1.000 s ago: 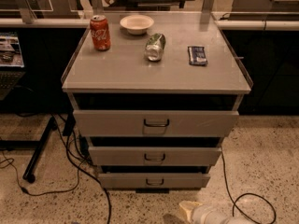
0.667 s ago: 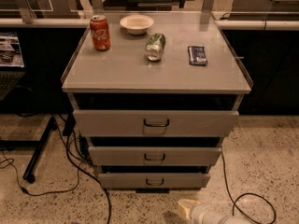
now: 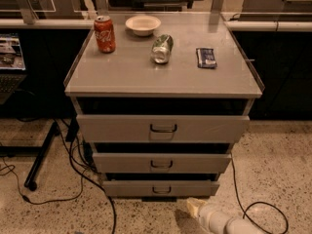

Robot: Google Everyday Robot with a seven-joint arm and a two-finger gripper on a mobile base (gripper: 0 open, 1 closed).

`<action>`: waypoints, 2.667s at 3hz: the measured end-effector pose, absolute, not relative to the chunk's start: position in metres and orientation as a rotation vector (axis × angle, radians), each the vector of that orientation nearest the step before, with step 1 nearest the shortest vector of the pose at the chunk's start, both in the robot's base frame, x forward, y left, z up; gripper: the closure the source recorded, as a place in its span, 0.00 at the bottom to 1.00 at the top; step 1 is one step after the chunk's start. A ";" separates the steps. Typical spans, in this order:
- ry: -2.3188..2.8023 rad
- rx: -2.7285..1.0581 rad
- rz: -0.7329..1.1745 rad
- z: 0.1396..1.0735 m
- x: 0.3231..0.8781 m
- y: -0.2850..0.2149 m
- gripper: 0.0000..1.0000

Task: Open bottom drawer

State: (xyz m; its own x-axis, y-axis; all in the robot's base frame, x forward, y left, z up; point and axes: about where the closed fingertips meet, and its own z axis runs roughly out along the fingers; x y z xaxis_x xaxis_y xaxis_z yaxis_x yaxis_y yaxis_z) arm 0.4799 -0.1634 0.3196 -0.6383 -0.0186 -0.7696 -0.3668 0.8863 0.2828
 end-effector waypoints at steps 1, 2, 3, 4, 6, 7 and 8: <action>2.215 -0.276 0.533 0.320 0.480 -0.163 1.00; 2.213 -0.192 0.506 0.312 0.485 -0.168 1.00; 2.169 -0.070 0.454 0.305 0.503 -0.177 1.00; 2.126 0.040 0.408 0.299 0.529 -0.190 1.00; 2.165 0.128 0.391 0.282 0.574 -0.195 1.00; 2.165 0.128 0.391 0.282 0.574 -0.195 1.00; 2.142 0.216 0.347 0.265 0.593 -0.208 1.00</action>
Offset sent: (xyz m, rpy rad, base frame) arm 0.0114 -0.0156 -0.0221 0.0252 0.0024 -0.1982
